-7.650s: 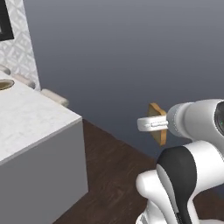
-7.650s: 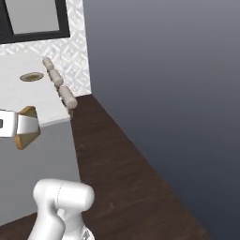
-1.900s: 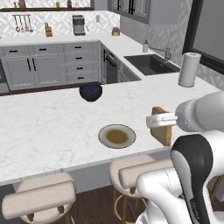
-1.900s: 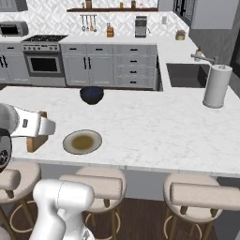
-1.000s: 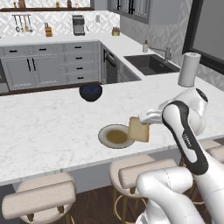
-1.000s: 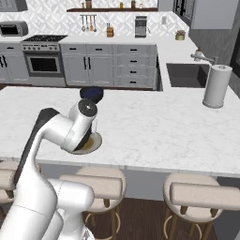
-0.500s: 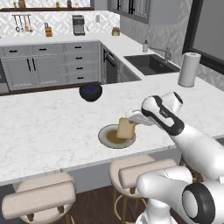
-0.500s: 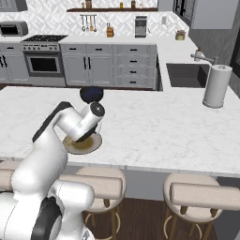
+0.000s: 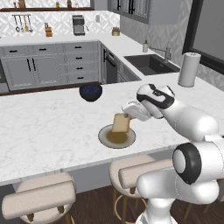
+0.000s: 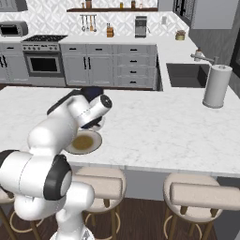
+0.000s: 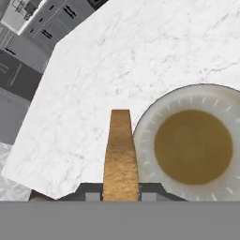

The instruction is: Start the toaster. Once the lever pops up, take the bread to the plate on the dining counter.

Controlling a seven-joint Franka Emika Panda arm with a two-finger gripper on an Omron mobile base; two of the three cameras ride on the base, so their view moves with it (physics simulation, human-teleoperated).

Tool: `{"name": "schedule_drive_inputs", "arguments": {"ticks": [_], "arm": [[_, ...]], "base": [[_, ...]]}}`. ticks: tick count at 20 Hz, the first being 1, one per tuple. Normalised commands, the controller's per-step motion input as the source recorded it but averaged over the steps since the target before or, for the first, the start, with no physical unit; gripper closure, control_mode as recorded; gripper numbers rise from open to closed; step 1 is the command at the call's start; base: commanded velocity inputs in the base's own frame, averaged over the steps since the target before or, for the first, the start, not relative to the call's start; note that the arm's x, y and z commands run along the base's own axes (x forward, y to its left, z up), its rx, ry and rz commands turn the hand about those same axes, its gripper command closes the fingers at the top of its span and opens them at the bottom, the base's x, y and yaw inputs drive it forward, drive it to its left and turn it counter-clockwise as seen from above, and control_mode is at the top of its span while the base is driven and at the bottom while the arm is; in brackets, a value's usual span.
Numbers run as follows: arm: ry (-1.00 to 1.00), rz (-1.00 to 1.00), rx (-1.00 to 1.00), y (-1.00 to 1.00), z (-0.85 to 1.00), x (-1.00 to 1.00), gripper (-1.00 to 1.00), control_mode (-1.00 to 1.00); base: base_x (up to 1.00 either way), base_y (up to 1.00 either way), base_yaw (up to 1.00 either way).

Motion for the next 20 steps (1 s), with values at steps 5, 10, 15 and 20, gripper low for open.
{"name": "schedule_drive_inputs", "arguments": {"ticks": [5,10,15,20], "arm": [[-0.29,0.0,0.1,0.21,-0.41,0.0,1.0,-1.0],[-0.25,0.0,0.06,0.13,-0.36,0.0,1.0,-1.0],[0.01,0.0,0.1,0.01,-0.26,0.15,1.0,-1.0],[0.03,0.0,0.16,-0.02,-0.28,0.28,1.0,-1.0]], "base": [[0.0,0.0,0.0],[0.0,0.0,0.0],[0.0,0.0,0.0],[0.0,0.0,0.0]]}}
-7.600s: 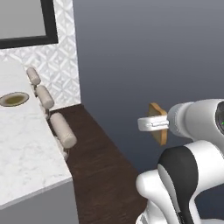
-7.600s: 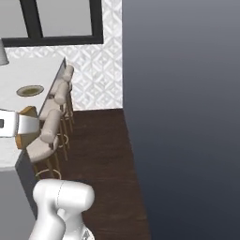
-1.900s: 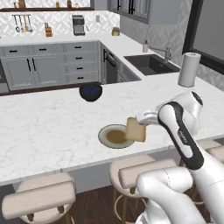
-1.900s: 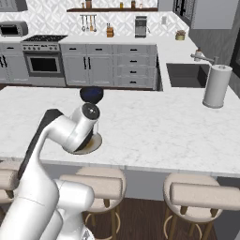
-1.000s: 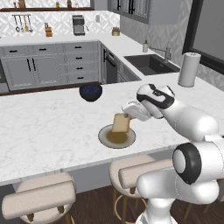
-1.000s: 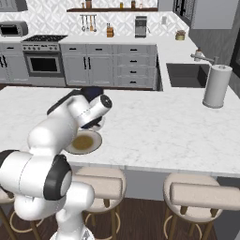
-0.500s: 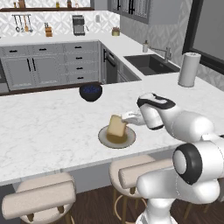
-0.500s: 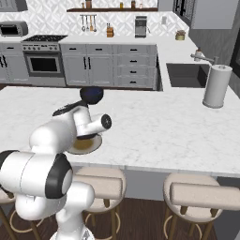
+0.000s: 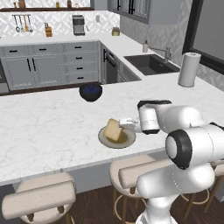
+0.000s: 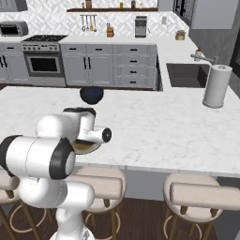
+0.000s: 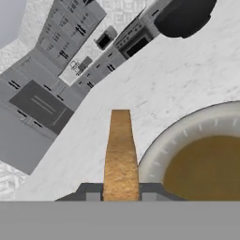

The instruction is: Start the toaster. Once the lever pops up, take the bread to the plate on the dining counter.

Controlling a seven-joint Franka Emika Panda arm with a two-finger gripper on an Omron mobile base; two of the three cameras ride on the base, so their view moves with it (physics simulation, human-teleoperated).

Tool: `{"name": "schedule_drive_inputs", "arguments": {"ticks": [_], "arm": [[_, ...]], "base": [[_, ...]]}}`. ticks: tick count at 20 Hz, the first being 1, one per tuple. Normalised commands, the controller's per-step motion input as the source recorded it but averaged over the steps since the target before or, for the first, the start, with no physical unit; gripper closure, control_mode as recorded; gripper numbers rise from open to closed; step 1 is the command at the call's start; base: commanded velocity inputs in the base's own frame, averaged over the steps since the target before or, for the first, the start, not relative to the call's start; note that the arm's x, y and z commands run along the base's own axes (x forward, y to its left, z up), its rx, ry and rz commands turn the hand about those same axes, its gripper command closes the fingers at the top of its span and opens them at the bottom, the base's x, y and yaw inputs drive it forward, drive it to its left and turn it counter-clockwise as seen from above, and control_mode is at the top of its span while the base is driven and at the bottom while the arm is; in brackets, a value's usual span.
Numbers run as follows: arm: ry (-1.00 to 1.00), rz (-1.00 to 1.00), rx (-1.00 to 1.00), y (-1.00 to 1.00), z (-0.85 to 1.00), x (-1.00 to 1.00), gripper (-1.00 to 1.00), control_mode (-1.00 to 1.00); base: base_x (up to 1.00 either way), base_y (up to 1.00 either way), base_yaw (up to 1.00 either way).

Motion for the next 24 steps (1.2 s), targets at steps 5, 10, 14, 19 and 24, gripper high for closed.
{"name": "schedule_drive_inputs", "arguments": {"ticks": [5,10,14,19,24], "arm": [[-0.02,0.0,0.12,-0.02,-0.26,0.02,1.0,-1.0],[-0.06,0.0,0.01,-0.15,-0.07,0.0,1.0,-1.0],[-0.05,0.0,0.0,-0.21,0.0,0.04,1.0,-1.0],[-0.03,0.0,-0.06,-0.04,0.0,0.0,1.0,-1.0],[0.0,0.0,-0.09,0.0,-0.11,0.17,1.0,-1.0]], "base": [[0.0,0.0,0.0],[0.0,0.0,0.0],[0.0,0.0,0.0],[0.0,0.0,0.0],[0.0,0.0,0.0]]}}
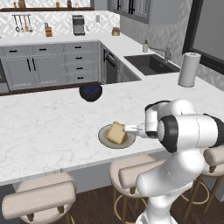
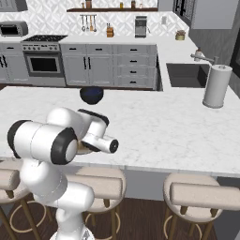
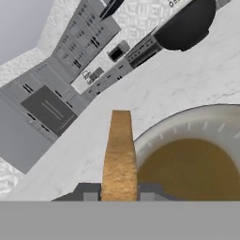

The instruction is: Start the toaster. Once the lever pops up, take the bread to the plate on the dining counter.

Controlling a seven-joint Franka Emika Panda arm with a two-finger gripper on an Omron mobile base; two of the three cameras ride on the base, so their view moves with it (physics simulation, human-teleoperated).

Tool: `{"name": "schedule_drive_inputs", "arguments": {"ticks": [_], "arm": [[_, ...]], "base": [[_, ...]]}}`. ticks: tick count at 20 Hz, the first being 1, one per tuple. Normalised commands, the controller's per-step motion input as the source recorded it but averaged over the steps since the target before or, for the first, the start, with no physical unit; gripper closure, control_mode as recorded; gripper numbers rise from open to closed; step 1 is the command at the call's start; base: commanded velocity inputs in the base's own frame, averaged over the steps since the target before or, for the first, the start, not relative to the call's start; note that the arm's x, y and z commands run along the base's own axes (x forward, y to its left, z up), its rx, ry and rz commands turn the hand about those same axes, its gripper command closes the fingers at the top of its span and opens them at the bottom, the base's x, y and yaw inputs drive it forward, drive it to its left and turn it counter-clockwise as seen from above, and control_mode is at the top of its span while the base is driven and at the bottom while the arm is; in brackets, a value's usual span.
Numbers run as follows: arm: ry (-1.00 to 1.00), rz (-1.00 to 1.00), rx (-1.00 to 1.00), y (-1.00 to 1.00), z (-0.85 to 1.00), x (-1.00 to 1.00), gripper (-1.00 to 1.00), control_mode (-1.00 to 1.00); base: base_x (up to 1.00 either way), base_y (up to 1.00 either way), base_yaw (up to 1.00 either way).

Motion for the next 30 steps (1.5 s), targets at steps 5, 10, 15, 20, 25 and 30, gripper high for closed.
{"name": "schedule_drive_inputs", "arguments": {"ticks": [5,10,15,20,25,30], "arm": [[0.0,0.0,-0.07,0.0,-0.09,0.24,1.0,-1.0],[-0.03,0.0,-0.03,0.0,-0.16,-0.01,-1.0,-1.0],[-0.05,0.0,-0.03,-0.04,0.0,-0.09,-1.0,-1.0],[0.0,0.0,-0.05,-0.19,0.28,-0.17,-1.0,-1.0],[0.1,0.0,-0.19,-0.17,0.57,-0.17,-1.0,-1.0],[0.36,0.0,-0.31,0.1,0.36,-0.08,-1.0,-1.0]], "base": [[0.0,0.0,0.0],[0.0,0.0,0.0],[0.0,0.0,0.0],[0.0,0.0,0.0],[0.0,0.0,0.0],[0.0,0.0,0.0]]}}
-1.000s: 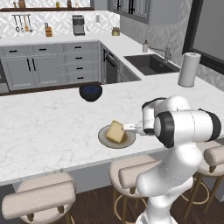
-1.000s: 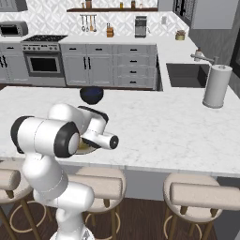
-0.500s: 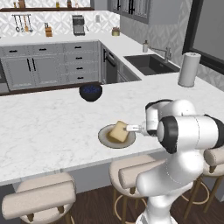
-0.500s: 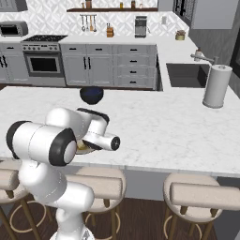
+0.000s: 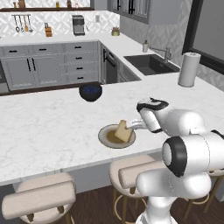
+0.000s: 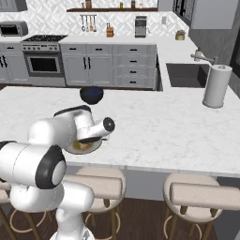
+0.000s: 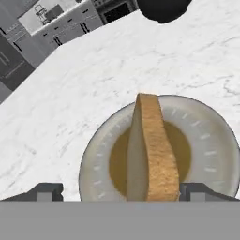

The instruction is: Start the toaster. Once the lever pops up, take the bread to the plate on the dining counter.

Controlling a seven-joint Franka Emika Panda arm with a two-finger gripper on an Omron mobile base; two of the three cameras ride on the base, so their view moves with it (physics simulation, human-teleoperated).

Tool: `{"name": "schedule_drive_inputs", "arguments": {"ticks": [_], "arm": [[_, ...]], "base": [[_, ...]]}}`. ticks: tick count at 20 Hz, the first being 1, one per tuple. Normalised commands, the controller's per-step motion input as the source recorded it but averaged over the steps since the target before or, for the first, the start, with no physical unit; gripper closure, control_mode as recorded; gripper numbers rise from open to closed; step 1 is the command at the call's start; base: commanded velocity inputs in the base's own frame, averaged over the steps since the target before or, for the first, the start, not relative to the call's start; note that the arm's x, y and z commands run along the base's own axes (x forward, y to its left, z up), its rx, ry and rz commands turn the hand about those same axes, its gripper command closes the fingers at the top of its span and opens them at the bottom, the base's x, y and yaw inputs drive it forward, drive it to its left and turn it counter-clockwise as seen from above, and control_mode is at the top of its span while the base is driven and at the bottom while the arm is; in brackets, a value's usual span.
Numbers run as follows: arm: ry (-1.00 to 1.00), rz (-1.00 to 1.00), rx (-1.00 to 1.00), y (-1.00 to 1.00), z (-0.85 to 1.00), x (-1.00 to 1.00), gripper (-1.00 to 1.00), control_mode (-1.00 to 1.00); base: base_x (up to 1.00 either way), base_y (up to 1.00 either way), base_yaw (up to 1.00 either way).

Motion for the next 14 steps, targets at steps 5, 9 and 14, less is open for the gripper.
{"name": "schedule_drive_inputs", "arguments": {"ticks": [5,9,14], "arm": [[0.34,0.0,-0.25,0.05,0.23,0.08,-1.0,-1.0],[0.2,0.0,-0.13,-0.12,0.77,0.0,-1.0,-1.0],[0.07,0.0,-0.11,-0.32,0.81,-0.03,-1.0,-1.0]], "base": [[0.0,0.0,0.0],[0.0,0.0,0.0],[0.0,0.0,0.0]]}}
